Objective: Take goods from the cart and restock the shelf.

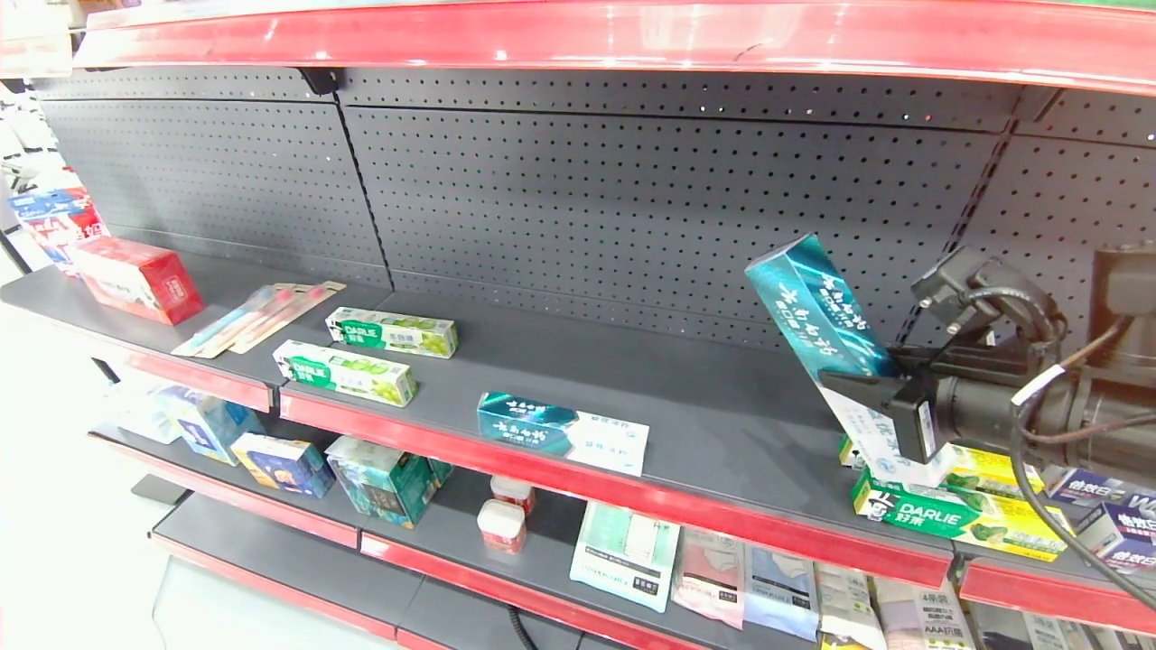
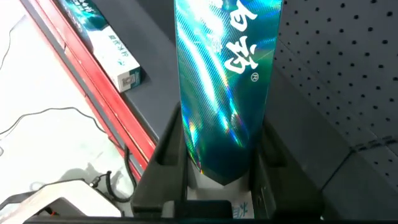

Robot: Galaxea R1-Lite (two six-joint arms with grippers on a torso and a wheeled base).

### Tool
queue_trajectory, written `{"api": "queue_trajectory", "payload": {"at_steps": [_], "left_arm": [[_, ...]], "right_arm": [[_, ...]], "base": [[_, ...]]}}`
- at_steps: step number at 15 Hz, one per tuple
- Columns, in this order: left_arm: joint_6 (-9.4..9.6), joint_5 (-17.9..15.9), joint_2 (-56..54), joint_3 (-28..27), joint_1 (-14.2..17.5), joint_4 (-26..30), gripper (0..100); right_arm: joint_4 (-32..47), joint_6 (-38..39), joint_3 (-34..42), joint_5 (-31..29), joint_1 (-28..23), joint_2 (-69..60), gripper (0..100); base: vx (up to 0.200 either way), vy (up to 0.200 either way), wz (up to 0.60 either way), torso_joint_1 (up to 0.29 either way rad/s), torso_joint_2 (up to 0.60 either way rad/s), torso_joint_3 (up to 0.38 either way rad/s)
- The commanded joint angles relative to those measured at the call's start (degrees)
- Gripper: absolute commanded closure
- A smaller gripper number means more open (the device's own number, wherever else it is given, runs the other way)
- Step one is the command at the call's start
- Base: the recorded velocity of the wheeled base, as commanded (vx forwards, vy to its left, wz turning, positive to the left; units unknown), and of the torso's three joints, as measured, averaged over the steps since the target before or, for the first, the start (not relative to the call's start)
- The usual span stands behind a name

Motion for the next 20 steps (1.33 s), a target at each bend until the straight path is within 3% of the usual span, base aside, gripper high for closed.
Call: {"api": "queue_trajectory", "payload": {"at_steps": [1, 12, 20], "left_arm": [[-0.07, 0.02, -0.07, 0.00, 0.01, -0.01, 0], [-0.07, 0.02, -0.07, 0.00, 0.01, -0.01, 0], [-0.07, 0.02, -0.07, 0.00, 0.01, -0.01, 0]], "right_arm": [[0.01, 0.08, -2.18, 0.25, 0.07, 4.09, 100], [-0.43, -1.15, -16.95, 7.64, -0.55, 20.52, 100], [-0.52, -7.04, -25.21, 15.02, -1.43, 31.07, 100]], "base": [[0.000, 0.000, 0.00, 0.000, 0.00, 0.000], [0.000, 0.000, 0.00, 0.000, 0.00, 0.000], [0.000, 0.000, 0.00, 0.000, 0.00, 0.000]]}}
